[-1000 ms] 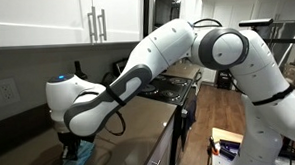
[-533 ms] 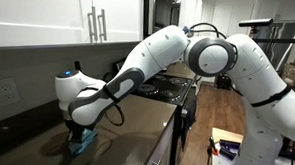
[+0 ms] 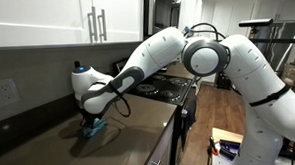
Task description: Use the towel to wipe the counter
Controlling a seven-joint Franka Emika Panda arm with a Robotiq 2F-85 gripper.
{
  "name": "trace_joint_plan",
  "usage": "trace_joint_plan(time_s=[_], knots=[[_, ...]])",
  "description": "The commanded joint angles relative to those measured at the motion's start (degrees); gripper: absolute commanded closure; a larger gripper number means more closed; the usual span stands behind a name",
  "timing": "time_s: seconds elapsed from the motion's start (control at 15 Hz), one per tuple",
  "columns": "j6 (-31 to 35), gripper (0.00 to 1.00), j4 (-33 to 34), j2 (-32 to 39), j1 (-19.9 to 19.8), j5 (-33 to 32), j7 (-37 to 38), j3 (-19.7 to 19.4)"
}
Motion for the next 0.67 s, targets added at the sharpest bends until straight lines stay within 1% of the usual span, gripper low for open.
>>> trace_joint_plan(time_s=[0.0, 0.33, 0.6], knots=[[2.4, 0.97, -2.5, -1.0, -1.8, -2.0, 3.7, -1.4], [4.1, 0.97, -8.0, -4.0, -3.1, -2.3, 6.8, -3.8], [2.5, 0.97, -14.7, -8.8, -2.9, -3.2, 9.4, -5.3]])
